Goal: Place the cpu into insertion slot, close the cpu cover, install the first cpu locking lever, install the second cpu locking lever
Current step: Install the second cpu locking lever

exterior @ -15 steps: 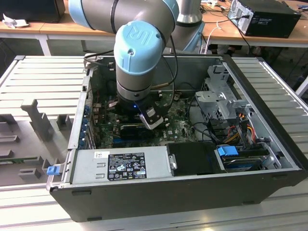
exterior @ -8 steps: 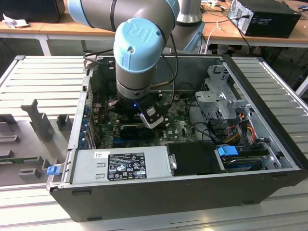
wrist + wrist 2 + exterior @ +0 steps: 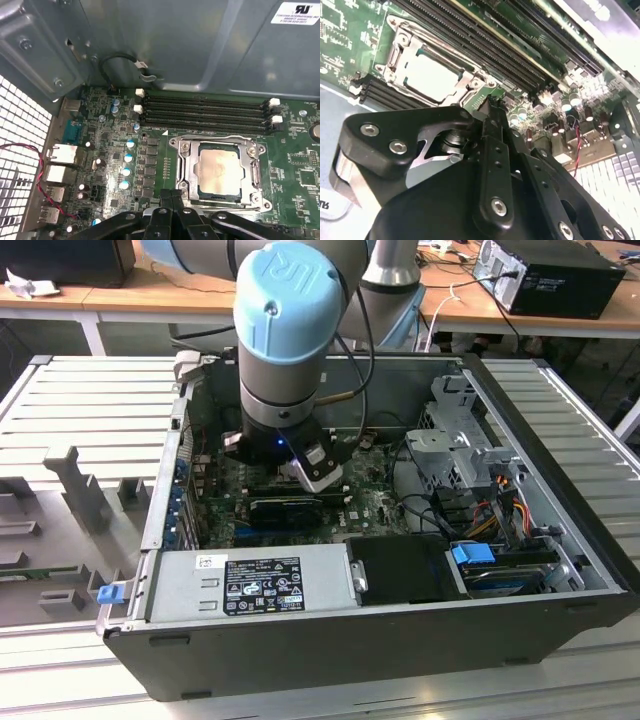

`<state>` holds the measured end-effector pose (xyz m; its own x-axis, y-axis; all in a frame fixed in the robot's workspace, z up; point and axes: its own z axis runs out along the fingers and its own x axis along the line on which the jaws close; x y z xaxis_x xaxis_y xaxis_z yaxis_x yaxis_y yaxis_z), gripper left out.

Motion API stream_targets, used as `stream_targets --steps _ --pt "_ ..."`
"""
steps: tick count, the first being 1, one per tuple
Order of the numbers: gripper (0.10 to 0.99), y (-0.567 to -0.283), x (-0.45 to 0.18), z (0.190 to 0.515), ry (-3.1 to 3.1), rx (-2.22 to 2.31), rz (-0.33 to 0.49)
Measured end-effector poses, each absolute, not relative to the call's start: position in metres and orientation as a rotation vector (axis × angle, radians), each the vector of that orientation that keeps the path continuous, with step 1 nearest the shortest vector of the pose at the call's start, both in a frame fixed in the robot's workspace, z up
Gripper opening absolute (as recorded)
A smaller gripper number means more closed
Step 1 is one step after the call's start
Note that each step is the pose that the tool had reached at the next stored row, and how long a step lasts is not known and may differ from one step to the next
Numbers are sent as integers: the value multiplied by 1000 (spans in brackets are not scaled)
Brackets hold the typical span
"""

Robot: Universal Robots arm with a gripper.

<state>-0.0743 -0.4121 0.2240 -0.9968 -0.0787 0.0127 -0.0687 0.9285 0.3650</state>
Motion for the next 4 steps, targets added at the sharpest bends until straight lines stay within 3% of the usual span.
stream_targets --steps 4 --pt "106 -412 -74 226 -3058 117 -577"
